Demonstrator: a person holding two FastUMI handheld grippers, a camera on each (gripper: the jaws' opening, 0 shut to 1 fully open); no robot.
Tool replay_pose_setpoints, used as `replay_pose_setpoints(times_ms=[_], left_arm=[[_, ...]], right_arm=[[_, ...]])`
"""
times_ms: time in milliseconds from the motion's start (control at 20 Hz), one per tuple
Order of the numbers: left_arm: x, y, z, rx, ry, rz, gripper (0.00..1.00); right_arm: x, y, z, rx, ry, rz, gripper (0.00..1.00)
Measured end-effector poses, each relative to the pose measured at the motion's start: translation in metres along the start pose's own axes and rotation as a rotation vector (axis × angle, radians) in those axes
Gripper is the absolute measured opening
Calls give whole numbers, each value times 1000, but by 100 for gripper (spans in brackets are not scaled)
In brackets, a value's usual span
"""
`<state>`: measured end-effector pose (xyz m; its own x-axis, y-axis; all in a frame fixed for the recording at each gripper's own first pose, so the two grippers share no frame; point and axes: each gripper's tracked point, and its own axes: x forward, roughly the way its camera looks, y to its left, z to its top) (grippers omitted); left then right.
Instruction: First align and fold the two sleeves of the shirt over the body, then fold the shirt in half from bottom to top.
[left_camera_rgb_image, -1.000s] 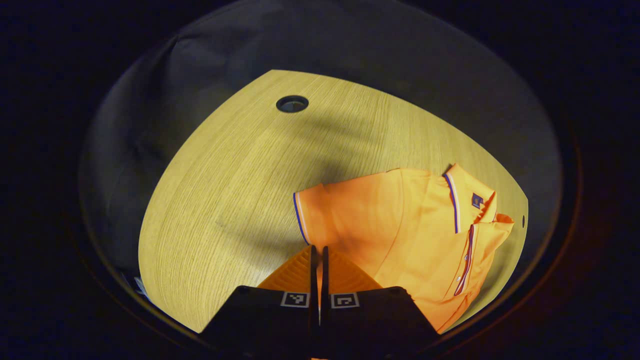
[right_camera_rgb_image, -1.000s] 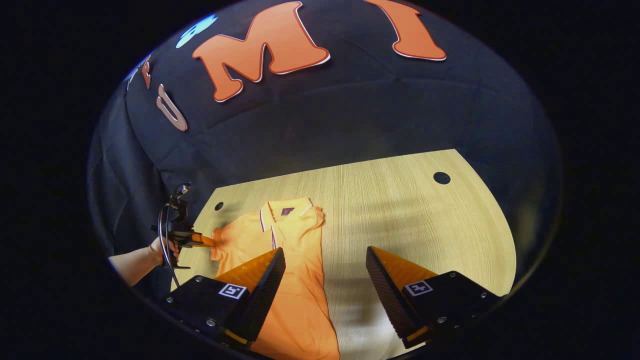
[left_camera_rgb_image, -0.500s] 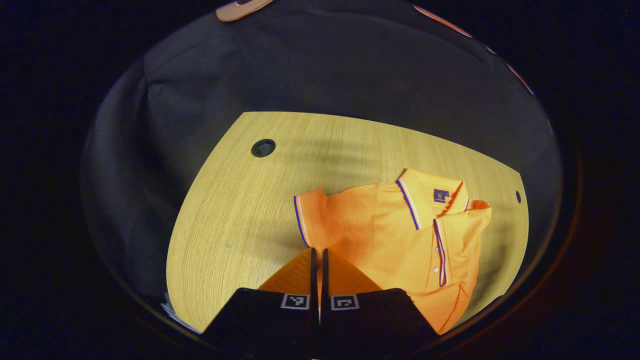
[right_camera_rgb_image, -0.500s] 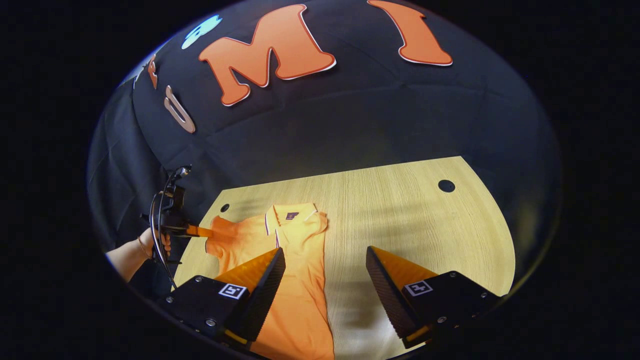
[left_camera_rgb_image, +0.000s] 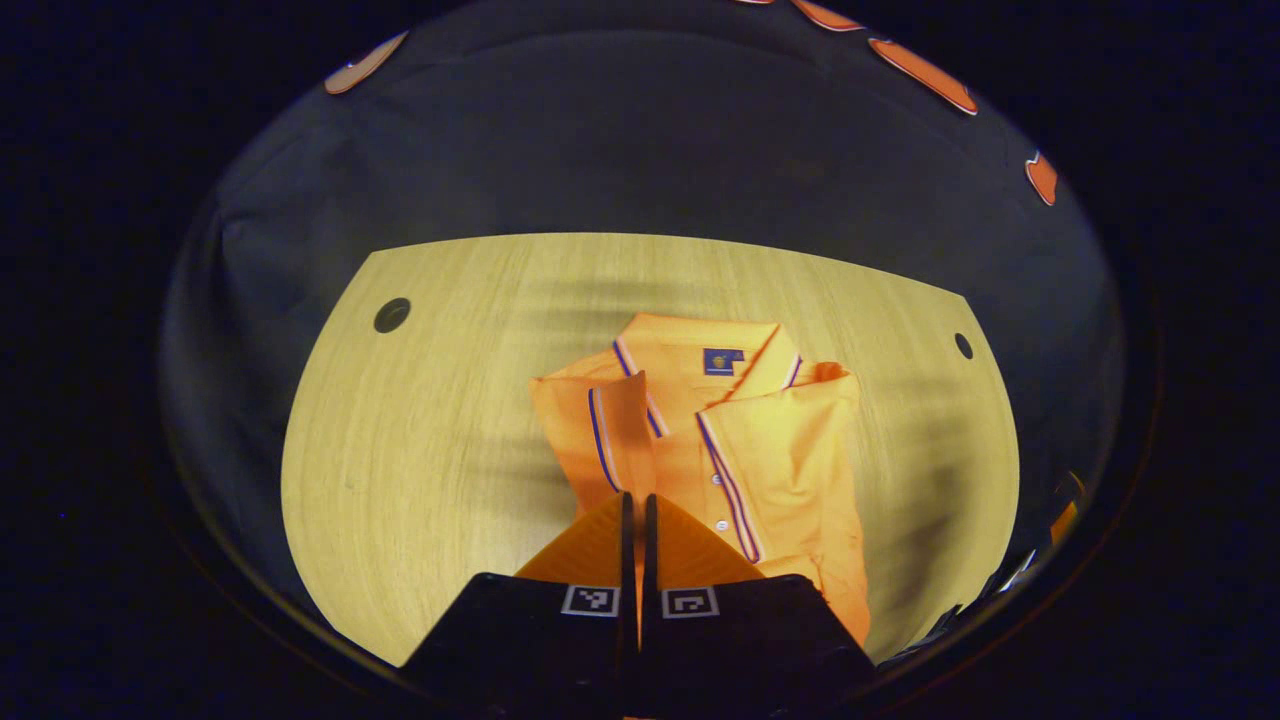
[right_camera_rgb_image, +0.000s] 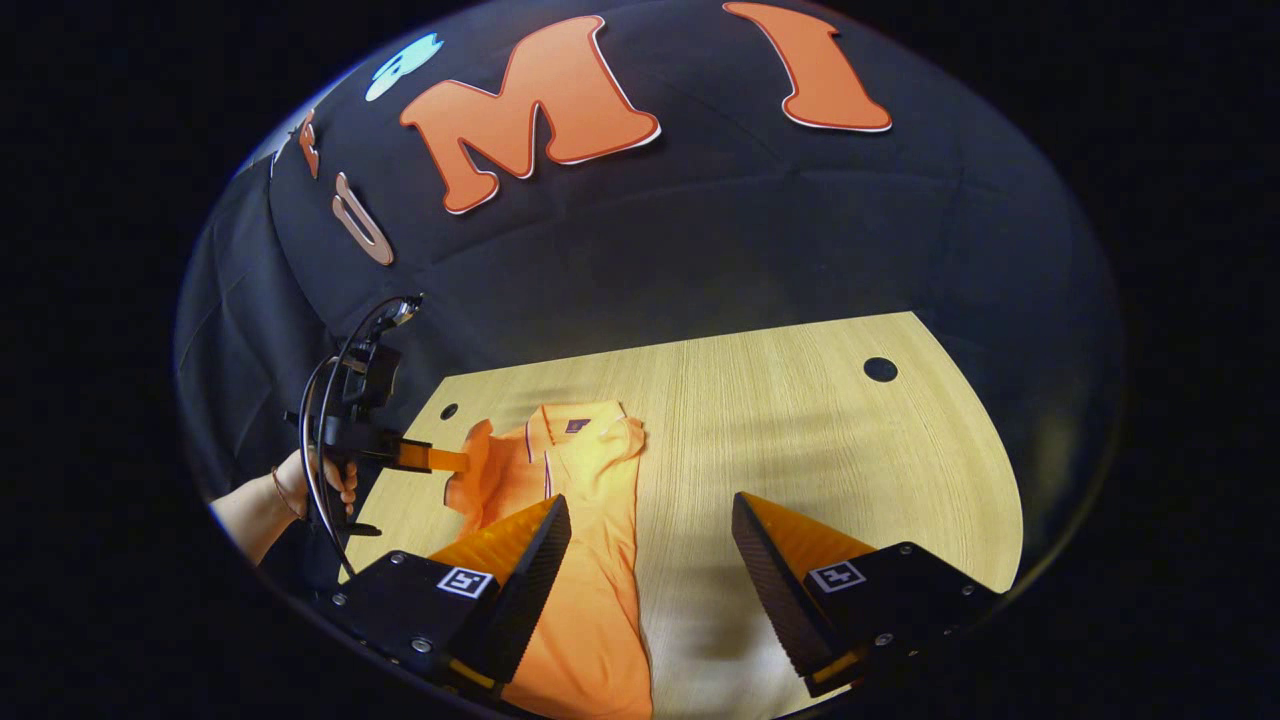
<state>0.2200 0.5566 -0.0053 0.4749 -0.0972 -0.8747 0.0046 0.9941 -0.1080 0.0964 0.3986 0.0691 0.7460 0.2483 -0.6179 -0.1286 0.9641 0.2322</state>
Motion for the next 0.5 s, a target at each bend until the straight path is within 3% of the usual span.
replay_pose_setpoints(times_ms=[200, 250, 350, 400, 500], left_arm=[[7, -29, -7, 39, 3, -50, 6], [9, -36, -9, 37, -2, -72, 14], [12, -43, -16, 10, 6, -107, 15], [5, -50, -24, -20, 19, -138, 23], [-10, -60, -35, -62, 29, -205, 60]], right_arm=[[-5, -5, -9, 23, 1, -21, 99], [-2, -7, -11, 29, 5, -23, 99], [-5, -5, -19, 31, 16, -28, 99], [-4, -2, -21, 31, 22, -31, 99], [0, 2, -27, 36, 36, -32, 99]])
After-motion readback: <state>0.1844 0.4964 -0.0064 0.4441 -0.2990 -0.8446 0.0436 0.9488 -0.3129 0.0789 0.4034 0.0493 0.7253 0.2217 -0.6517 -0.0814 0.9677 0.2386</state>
